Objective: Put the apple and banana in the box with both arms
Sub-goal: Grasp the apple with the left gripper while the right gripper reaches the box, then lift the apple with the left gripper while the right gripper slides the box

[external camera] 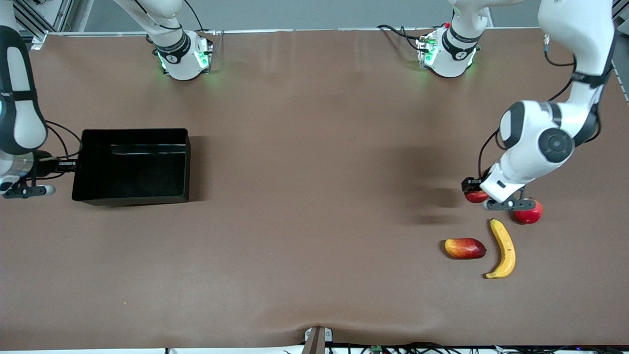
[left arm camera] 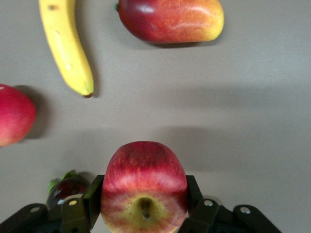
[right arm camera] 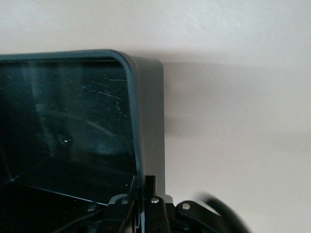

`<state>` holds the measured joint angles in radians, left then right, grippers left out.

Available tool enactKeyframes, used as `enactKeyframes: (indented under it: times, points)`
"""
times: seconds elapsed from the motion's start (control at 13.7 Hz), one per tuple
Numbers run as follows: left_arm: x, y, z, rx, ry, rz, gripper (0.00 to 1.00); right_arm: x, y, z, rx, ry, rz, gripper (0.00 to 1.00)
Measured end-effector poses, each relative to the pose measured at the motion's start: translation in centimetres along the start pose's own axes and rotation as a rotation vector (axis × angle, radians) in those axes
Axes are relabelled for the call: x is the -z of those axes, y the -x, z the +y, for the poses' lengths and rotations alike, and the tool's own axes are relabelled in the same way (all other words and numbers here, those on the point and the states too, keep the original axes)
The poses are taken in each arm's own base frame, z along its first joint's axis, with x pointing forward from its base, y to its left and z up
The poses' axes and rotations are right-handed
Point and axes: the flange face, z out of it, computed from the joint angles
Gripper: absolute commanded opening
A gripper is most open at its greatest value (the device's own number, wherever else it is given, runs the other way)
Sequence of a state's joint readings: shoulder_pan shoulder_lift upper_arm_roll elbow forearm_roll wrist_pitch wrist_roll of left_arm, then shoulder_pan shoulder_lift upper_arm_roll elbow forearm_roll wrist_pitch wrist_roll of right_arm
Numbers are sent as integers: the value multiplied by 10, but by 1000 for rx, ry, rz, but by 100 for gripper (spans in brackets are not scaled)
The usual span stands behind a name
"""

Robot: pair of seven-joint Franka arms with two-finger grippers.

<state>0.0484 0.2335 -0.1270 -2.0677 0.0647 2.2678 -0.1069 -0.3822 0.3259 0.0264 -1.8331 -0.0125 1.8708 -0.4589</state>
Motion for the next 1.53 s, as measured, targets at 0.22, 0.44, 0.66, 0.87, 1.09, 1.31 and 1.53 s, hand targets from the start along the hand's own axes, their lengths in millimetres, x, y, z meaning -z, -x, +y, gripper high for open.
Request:
enactKeyframes:
  times: [0.22,0.44,0.66,0.87,1.09,1.31,1.53]
  points:
    - [41,5,10,-17,-11,-23,0,32,-14,-46,60,-39,-30,0]
    - [69,5,12,-20,-19,-44,0,35,-25,-86,62,-92,-49,0]
    - [95,5,12,-19,-27,-84,0,34,-38,-144,26,-131,-66,0]
    - [128,5,21,-30,-35,-131,0,30,-50,-209,-8,-150,-81,0]
    - [159,2,23,-28,-35,-131,0,26,-60,-285,-52,-163,-69,0]
    - [163,3,35,-12,-21,-133,0,17,-62,-383,-95,-121,-28,0]
    - [162,4,44,3,6,-140,0,-3,-48,-482,-116,-95,-1,0]
